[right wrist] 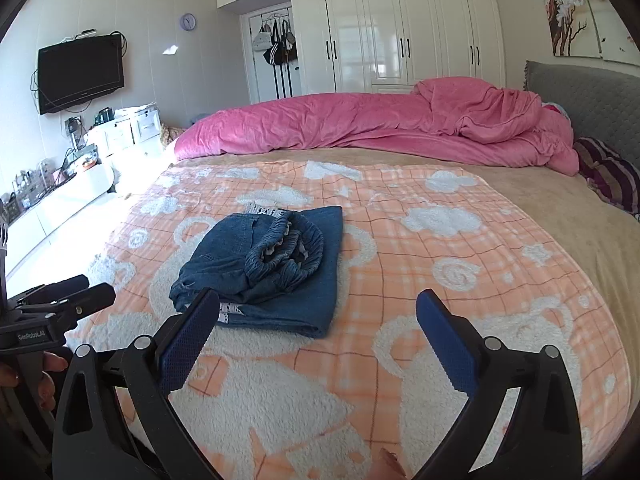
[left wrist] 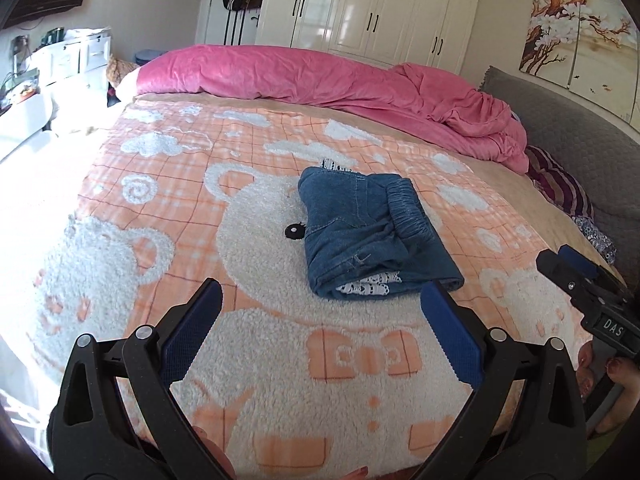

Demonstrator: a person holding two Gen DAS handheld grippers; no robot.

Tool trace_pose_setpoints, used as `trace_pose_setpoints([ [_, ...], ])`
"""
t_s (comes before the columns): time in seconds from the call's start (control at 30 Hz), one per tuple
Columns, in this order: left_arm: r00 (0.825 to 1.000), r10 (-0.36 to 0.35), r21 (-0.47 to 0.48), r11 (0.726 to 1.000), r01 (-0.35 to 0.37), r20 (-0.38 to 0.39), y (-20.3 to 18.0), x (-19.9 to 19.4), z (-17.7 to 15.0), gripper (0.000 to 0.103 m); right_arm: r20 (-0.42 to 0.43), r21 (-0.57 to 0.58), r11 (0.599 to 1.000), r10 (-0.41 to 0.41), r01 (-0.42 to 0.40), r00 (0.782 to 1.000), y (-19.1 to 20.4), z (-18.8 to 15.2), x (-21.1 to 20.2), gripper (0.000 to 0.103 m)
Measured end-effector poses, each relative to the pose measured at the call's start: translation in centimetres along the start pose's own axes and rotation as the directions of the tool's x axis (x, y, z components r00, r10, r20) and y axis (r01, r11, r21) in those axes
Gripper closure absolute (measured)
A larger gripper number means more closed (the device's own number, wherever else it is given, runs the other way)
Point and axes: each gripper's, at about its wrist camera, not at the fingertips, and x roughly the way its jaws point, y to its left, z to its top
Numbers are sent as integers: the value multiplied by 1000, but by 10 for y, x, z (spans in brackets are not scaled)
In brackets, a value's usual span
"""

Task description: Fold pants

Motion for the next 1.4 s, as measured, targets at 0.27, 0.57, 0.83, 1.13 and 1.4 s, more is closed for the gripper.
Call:
trace_pose_setpoints([
  [0.27, 1000, 8, 13, 1000, -7, -9, 0, -16, -28, 9, 17, 2, 1000, -15, 15, 1000, -4, -12, -24, 5],
  [0.57, 1000, 2, 25, 1000, -2, -12, -12, -19, -48, 9, 19, 14, 1000, -14, 14, 1000, -2, -27, -36, 5],
  [0.83, 1000, 5, 53, 999, -5, -14, -22, -17, -60, 9, -4, 29, 1000, 8, -8, 1000, 6, -48, -31, 5],
  [1.13, 998, 23, 49, 999, -20, -55, -21, 0, -70, 9, -91, 20, 1000, 6, -4, 996, 7, -76, 0, 5],
  [1.4, 996, 52, 46, 998, -49, -78, -19, 10, -72, 9, -106, -30, 999, 40, -43, 994, 16, -84, 9, 5],
])
